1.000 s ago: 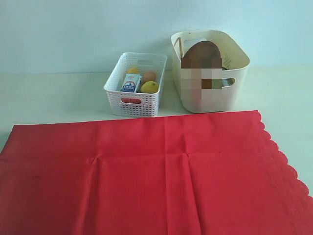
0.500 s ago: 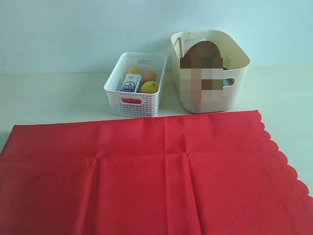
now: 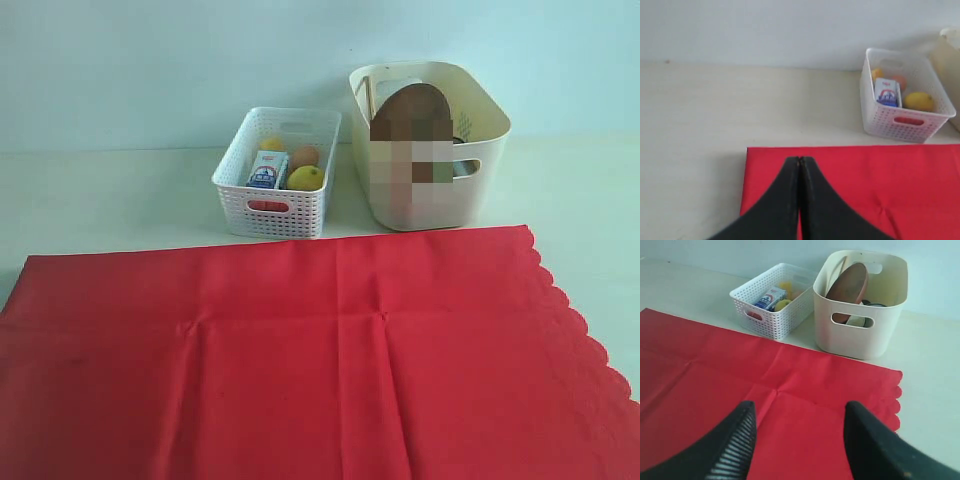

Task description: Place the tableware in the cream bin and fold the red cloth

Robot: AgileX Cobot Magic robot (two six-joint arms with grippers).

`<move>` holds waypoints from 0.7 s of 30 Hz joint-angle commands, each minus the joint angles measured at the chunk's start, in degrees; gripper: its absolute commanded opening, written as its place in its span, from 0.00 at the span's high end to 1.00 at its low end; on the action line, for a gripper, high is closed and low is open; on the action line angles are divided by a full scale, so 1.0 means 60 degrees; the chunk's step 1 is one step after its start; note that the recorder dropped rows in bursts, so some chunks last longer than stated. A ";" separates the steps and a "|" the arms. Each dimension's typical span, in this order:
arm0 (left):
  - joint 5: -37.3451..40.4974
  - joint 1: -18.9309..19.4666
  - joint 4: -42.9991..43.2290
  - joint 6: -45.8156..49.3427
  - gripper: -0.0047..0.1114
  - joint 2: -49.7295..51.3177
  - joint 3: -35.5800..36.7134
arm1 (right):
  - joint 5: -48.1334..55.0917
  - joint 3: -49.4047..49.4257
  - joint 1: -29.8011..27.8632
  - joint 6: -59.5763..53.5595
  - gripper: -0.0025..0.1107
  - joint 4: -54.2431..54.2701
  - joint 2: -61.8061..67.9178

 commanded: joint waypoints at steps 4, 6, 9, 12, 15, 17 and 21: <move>0.1617 -0.0055 -0.0098 -0.0226 0.96 0.2489 -0.1076 | 0.0181 0.0035 -0.0007 -0.0058 0.53 0.0296 -0.0058; 0.2037 -0.0016 -0.0098 -0.0127 0.96 0.3215 -0.1420 | 0.0181 0.0035 -0.0007 -0.0058 0.53 0.0296 -0.0058; 0.2404 0.0238 -0.0183 0.0068 0.96 0.4236 -0.1799 | 0.0181 0.0035 -0.0007 -0.0058 0.53 0.0314 -0.0058; 0.2734 0.0767 -0.0848 0.0794 0.96 0.5126 -0.2202 | 0.0181 0.0035 -0.0007 -0.0041 0.53 0.0315 -0.0058; 0.3071 0.1468 -0.2484 0.2532 0.96 0.6004 -0.2571 | 0.0199 0.0035 -0.0007 -0.0041 0.53 0.0355 -0.0058; 0.3476 0.2035 -0.3795 0.3877 0.96 0.6609 -0.2834 | 0.0199 0.0035 -0.0007 -0.0041 0.53 0.0401 -0.0058; 0.4600 0.3355 -0.5613 0.5684 0.96 0.8005 -0.3489 | 0.0279 0.0035 -0.0007 -0.0041 0.53 0.0575 -0.0058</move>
